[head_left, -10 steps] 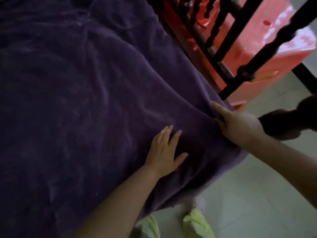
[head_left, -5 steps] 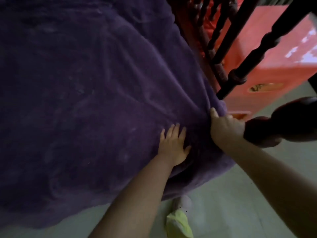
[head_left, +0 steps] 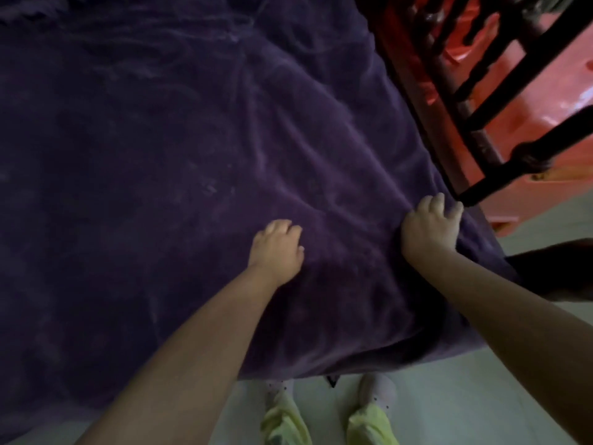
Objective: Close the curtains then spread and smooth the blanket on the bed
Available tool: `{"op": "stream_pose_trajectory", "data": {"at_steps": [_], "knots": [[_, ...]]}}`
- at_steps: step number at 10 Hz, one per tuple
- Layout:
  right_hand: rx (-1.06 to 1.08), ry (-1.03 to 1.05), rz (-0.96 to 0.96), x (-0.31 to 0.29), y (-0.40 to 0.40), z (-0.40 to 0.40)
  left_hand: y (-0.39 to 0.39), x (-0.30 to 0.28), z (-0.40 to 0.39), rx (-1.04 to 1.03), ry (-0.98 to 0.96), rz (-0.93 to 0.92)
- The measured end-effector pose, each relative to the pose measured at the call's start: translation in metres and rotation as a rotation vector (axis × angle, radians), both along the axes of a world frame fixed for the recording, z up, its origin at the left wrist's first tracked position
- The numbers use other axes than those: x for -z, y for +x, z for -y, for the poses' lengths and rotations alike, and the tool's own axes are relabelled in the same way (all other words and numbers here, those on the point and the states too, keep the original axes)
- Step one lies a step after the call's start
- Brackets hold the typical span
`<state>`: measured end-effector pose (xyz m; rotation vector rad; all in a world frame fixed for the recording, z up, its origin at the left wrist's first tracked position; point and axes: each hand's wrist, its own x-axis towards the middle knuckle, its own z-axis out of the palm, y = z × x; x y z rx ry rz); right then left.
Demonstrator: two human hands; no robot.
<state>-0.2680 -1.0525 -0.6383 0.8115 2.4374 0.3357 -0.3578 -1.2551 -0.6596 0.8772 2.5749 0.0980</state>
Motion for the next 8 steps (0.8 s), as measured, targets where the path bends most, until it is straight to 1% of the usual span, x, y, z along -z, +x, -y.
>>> {"op": "stream_pose_trajectory", "data": {"at_steps": [1,2,3,4,5,6,7,8], "knots": [[-0.089,-0.162,-0.180,0.003,-0.033,0.035,-0.034,0.000,0.034,-0.145,-0.014,-0.055],[-0.214,-0.344,-0.302,0.013,-0.067,0.071,-0.064,0.009,0.066,-0.259,0.007,-0.088],[-0.314,-0.460,-0.336,0.027,-0.090,0.096,-0.082,0.018,0.088,-0.322,0.060,-0.105],[-0.313,-0.488,-0.328,0.047,-0.108,0.119,-0.099,0.035,0.111,-0.317,0.077,-0.108],[-0.265,-0.481,-0.304,0.066,-0.115,0.132,-0.108,0.056,0.126,-0.288,0.067,-0.085],[-0.229,-0.482,-0.304,0.077,-0.114,0.135,-0.110,0.071,0.131,-0.262,0.059,-0.078],[-0.181,-0.525,-0.315,0.081,-0.113,0.134,-0.104,0.082,0.132,-0.251,0.066,-0.082],[-0.106,-0.645,-0.476,0.072,-0.123,0.133,-0.101,0.090,0.132,-0.256,0.085,-0.115]]}}
